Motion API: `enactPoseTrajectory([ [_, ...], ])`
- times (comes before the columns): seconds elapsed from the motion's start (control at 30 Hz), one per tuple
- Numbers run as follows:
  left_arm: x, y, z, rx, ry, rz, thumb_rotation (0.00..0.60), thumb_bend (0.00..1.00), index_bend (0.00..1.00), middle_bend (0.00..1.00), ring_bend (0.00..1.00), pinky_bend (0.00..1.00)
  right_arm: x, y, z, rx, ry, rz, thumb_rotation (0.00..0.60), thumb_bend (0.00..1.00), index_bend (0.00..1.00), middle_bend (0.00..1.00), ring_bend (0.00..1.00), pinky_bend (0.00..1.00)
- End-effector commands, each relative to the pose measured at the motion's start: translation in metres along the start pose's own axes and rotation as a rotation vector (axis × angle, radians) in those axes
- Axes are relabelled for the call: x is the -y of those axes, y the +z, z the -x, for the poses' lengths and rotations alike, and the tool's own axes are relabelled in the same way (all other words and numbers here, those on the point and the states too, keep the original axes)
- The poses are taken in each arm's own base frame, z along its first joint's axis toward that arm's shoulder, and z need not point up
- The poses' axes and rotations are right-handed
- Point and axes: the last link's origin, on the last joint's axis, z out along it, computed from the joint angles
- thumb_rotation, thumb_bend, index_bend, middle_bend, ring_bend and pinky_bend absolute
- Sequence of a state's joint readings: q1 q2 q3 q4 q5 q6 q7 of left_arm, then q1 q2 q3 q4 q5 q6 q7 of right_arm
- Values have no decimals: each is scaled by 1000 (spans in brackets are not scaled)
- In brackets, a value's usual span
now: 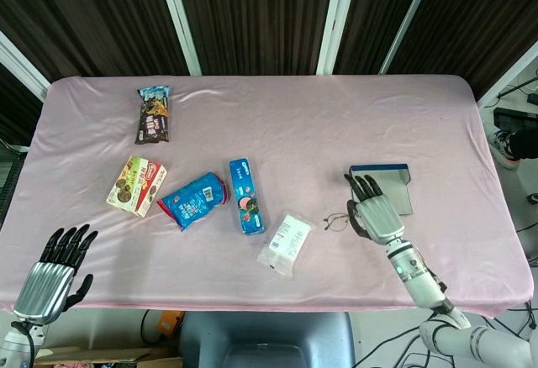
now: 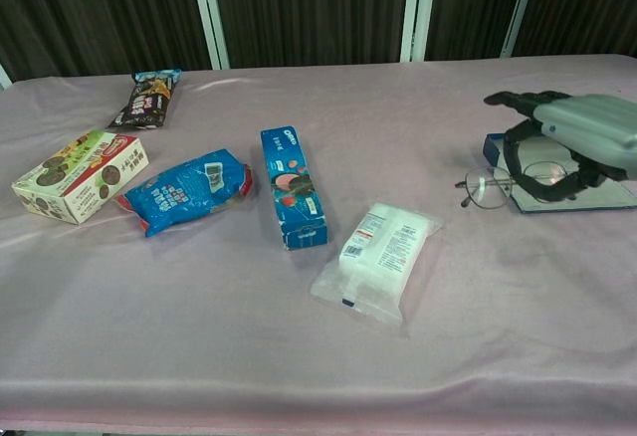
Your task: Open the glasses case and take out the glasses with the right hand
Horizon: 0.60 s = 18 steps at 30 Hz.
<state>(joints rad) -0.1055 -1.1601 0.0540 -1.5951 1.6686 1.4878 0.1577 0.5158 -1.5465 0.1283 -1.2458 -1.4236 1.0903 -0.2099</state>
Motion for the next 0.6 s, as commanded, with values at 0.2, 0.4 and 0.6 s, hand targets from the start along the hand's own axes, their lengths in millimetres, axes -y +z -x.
enactPoseTrajectory([
  [0.2, 3, 2, -1, 0, -6, -12, 600, 392, 0, 0, 0, 0, 51, 27, -32, -53, 51, -64, 600, 659, 752, 70, 0, 0],
  [0.4, 3, 1, -1, 3, -5, -8, 600, 392, 0, 0, 0, 0, 103, 19, -35, -45, 68, -183, 600, 659, 748, 70, 0, 0],
  [0.6, 3, 0, -1, -1, -6, -6, 600, 392, 0, 0, 0, 0, 156, 15, -27, -3, 85, -275, 600, 659, 744, 70, 0, 0],
])
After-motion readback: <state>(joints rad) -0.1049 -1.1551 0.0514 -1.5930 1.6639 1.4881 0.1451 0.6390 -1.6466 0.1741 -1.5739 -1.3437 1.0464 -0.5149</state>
